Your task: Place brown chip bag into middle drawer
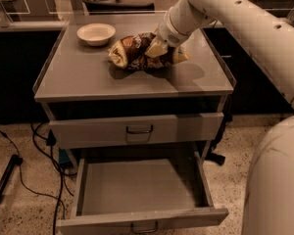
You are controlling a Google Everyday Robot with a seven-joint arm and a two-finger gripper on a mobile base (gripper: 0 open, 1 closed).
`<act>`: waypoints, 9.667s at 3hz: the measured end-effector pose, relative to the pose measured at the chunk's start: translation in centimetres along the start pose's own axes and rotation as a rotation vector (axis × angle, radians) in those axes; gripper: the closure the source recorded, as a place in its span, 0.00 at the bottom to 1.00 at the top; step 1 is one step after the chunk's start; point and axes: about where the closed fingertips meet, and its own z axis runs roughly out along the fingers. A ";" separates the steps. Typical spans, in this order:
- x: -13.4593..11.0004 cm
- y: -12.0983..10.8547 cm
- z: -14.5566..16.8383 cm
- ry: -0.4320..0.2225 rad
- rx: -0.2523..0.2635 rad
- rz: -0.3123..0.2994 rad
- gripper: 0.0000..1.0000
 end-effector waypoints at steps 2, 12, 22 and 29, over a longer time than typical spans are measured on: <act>-1.0 2.7 -8.5 -0.081 -0.021 -0.021 1.00; 5.3 24.7 -12.1 -0.046 -0.185 0.061 1.00; 20.7 31.8 18.1 -0.088 -0.019 0.025 1.00; 22.0 29.0 29.3 -0.145 0.037 -0.011 0.85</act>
Offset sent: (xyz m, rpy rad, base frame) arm -0.0960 -0.0521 0.0902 0.0868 -0.0180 0.0695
